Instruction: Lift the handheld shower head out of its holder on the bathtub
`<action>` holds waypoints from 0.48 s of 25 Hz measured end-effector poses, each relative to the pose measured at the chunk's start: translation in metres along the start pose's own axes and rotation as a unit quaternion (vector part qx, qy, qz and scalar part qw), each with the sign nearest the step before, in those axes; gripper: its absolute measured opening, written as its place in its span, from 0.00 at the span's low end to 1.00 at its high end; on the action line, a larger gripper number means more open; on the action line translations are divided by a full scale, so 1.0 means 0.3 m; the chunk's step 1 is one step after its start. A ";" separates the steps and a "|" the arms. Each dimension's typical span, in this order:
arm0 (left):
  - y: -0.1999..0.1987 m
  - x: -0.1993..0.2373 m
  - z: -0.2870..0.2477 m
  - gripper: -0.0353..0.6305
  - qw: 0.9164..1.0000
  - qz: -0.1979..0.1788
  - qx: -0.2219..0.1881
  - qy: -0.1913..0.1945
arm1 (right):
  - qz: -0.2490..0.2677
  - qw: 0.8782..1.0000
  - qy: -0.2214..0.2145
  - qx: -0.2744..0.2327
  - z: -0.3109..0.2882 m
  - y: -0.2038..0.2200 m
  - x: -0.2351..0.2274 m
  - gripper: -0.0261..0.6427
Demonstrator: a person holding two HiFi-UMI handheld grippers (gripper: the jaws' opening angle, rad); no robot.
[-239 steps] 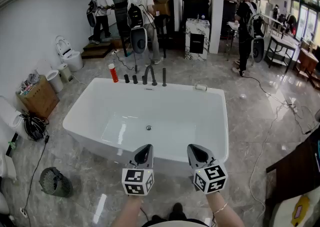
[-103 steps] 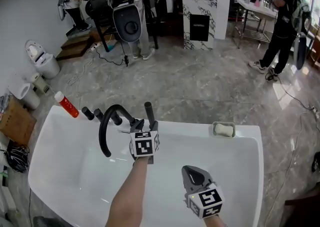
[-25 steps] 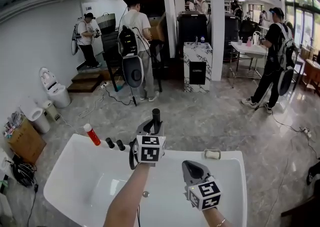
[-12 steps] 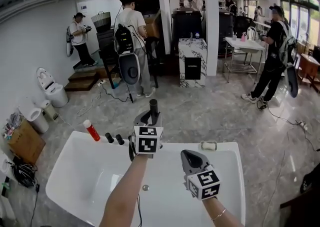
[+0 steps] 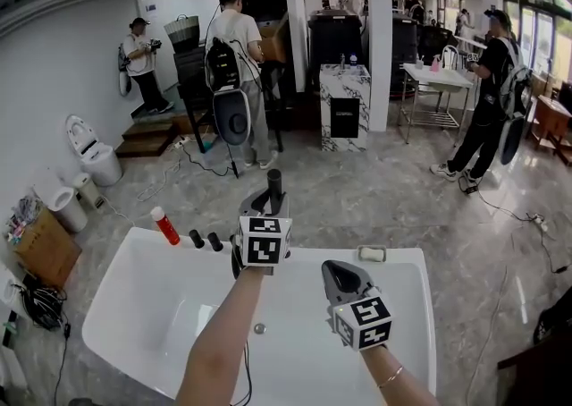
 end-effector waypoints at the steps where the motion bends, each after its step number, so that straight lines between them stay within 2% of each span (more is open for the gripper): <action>1: -0.006 0.002 0.003 0.27 1.000 0.000 0.000 -0.001 | 0.000 1.000 -0.001 0.000 0.003 -0.005 0.001 0.05; 12: 0.013 0.010 0.008 0.27 1.000 -0.007 -0.002 -0.002 | 0.003 1.000 -0.002 0.001 -0.002 0.012 0.009 0.05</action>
Point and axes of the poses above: the fingertips, and each gripper's own axes: z backward along the fingers, x to its left, y out of its underside, the point moved 5 cm from there along z, backward along the fingers, and after that the axes turned 8 degrees about -z, right-handed, at the moved point
